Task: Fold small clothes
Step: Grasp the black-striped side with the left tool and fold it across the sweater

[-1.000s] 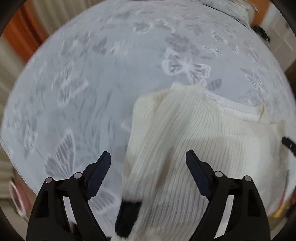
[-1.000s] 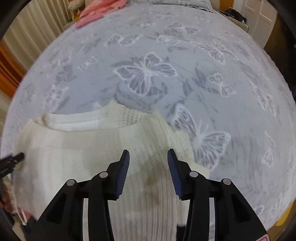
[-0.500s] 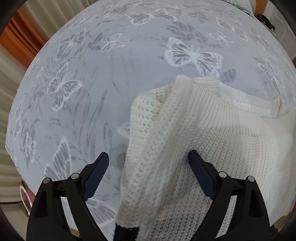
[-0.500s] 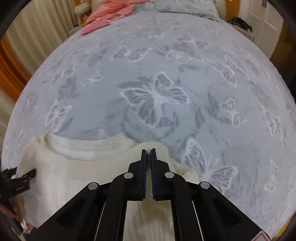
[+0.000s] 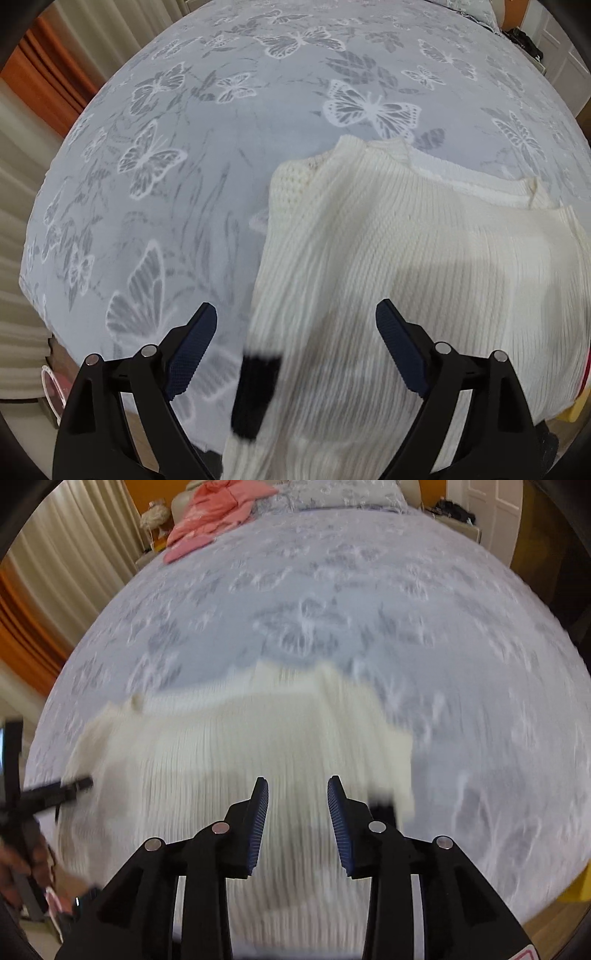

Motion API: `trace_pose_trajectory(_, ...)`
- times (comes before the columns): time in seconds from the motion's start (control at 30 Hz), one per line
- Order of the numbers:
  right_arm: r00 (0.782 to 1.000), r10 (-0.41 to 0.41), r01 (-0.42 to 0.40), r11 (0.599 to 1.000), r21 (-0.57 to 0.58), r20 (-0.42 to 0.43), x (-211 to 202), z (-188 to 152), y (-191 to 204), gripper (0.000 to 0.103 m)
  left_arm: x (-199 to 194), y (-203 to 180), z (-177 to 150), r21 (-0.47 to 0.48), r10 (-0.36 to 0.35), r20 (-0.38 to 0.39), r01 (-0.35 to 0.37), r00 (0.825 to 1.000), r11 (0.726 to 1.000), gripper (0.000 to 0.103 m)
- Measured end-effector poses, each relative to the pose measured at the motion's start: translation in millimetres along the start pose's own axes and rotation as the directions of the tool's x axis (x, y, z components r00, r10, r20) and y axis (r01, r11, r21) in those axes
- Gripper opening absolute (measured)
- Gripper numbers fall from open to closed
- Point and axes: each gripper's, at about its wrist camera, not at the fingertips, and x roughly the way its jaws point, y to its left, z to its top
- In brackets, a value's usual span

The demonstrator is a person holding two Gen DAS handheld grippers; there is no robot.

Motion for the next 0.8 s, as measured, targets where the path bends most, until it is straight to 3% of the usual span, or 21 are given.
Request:
trace_pose_trajectory(0.17, 0.999, 0.012, -0.011, 1.0, 0.017, -0.051, -5, -47, 0, 0.034, -12, 6, -20, -0.011, 0.004, -0.001, -0.004, 1.0, 1.0, 0.086)
trace_pose_trajectory(0.27, 0.999, -0.002, 0.002, 1.0, -0.012, -0.054, -8, -65, 6, 0.034, -13, 16, -31, -0.061, -0.064, -0.015, 0.063, 0.998, 0.996, 0.086)
trace_pose_trajectory(0.3, 0.999, -0.02, 0.018, 0.999, -0.033, -0.051, -8, -69, 9, 0.034, -9, 26, -37, -0.118, -0.129, -0.034, 0.124, 0.991, 0.985, 0.087)
trace_pose_trajectory(0.37, 0.998, -0.038, 0.035, 0.998, -0.053, -0.046, -5, -74, 11, 0.034, 5, 43, -45, -0.215, -0.183, -0.072, 0.164, 0.981, 0.963, 0.087)
trace_pose_trajectory(0.43, 0.997, -0.057, 0.054, 0.997, -0.046, -0.06, 3, -79, 10, 0.034, 18, 55, -53, -0.282, -0.187, -0.094, 0.154, 0.978, 0.947, 0.091)
trace_pose_trajectory(0.57, 0.993, -0.057, 0.055, 0.998, -0.027, -0.099, 11, -82, 7, 0.036, 33, 68, -64, -0.363, -0.262, -0.072, 0.22, 0.962, 0.905, 0.095)
trace_pose_trajectory(0.63, 0.994, -0.049, 0.046, 0.999, -0.029, -0.098, 10, -79, 8, 0.044, 33, 66, -63, -0.355, -0.281, -0.056, 0.244, 0.958, 0.903, 0.086)
trace_pose_trajectory(0.67, 0.994, -0.049, 0.047, 0.998, -0.03, -0.096, 9, -80, 8, 0.046, 31, 65, -62, -0.348, -0.309, -0.045, 0.275, 0.95, 0.896, 0.065)
trace_pose_trajectory(0.7, 0.994, -0.05, 0.047, 0.998, -0.03, -0.093, 8, -80, 8, 0.047, 28, 65, -60, -0.339, -0.363, -0.023, 0.334, 0.932, 0.879, 0.037)
trace_pose_trajectory(0.73, 0.995, -0.047, 0.044, 0.999, -0.031, -0.092, 8, -80, 8, 0.049, 24, 63, -58, -0.342, -0.414, -0.017, 0.384, 0.91, 0.858, 0.035)
trace_pose_trajectory(0.8, 0.994, -0.041, 0.038, 0.999, -0.03, -0.099, 10, -81, 8, 0.05, 14, 63, -55, -0.349, -0.423, 0.003, 0.397, 0.906, 0.849, 0.028)
